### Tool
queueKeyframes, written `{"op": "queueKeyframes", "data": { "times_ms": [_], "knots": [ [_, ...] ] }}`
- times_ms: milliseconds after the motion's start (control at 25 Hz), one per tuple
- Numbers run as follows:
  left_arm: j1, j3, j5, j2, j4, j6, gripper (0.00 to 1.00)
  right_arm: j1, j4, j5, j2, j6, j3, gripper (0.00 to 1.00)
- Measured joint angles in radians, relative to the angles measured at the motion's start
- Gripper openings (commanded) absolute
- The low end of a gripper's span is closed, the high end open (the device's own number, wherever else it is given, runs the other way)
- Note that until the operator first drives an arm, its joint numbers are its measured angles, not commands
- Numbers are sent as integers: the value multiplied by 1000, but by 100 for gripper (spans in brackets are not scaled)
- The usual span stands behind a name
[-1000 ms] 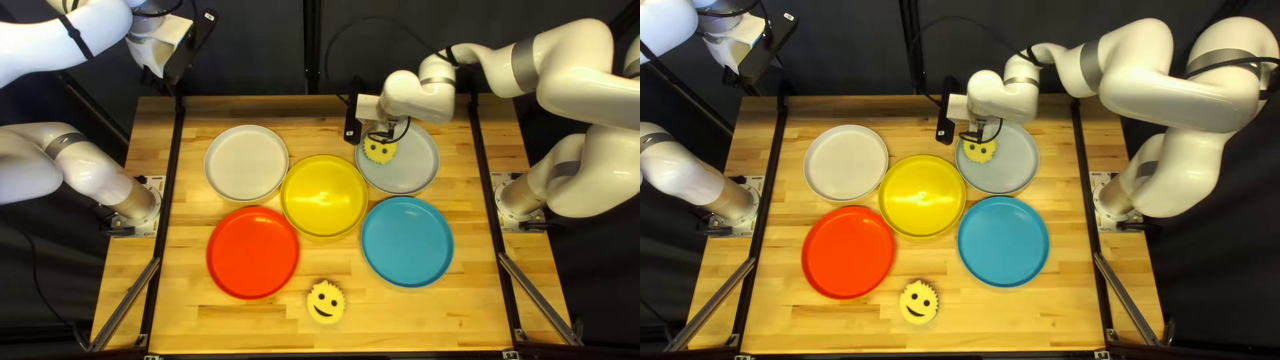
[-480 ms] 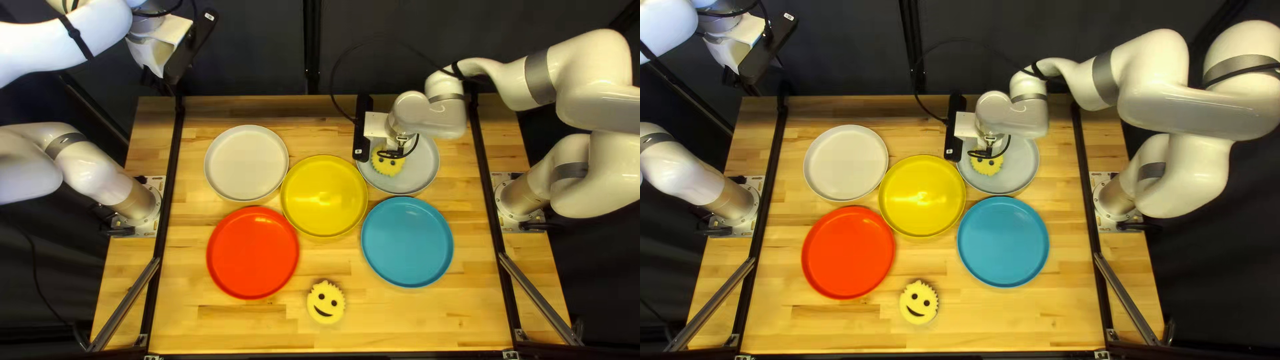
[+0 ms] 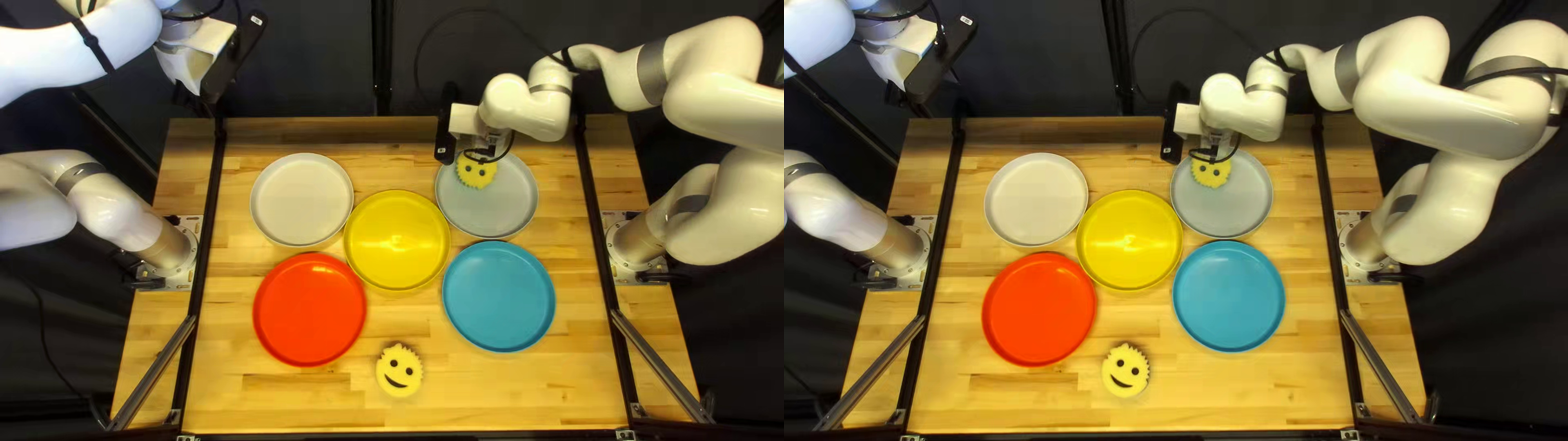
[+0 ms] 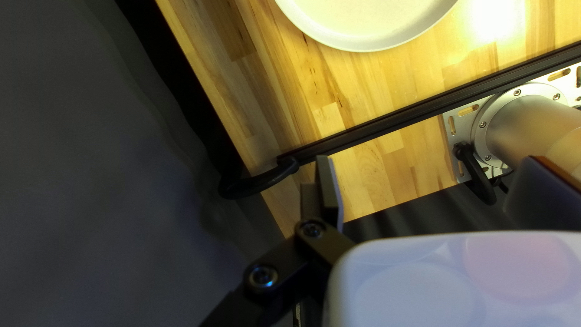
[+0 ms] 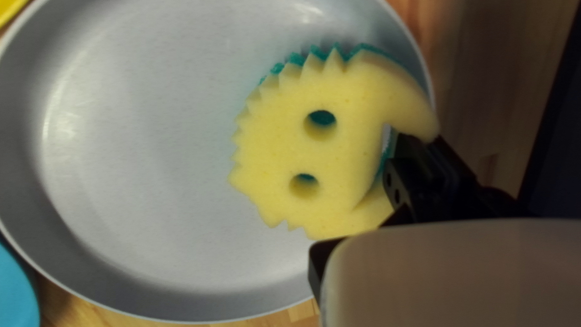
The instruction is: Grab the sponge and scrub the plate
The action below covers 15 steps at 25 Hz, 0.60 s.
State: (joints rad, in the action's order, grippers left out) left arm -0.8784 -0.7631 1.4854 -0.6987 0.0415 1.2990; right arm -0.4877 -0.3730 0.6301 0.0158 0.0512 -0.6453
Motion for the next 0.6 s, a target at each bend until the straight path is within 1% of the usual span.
{"op": "queueKeyframes", "data": {
  "times_ms": [200,440,600],
  "knots": [
    [0,0,0,0,0,0,100,43,-16,-6,46,-38,59,0],
    [0,0,0,0,0,0,100,117,-25,1,130,-81,152,0],
    [0,0,0,0,0,0,100,163,-30,6,159,-107,188,0]
  ]
}}
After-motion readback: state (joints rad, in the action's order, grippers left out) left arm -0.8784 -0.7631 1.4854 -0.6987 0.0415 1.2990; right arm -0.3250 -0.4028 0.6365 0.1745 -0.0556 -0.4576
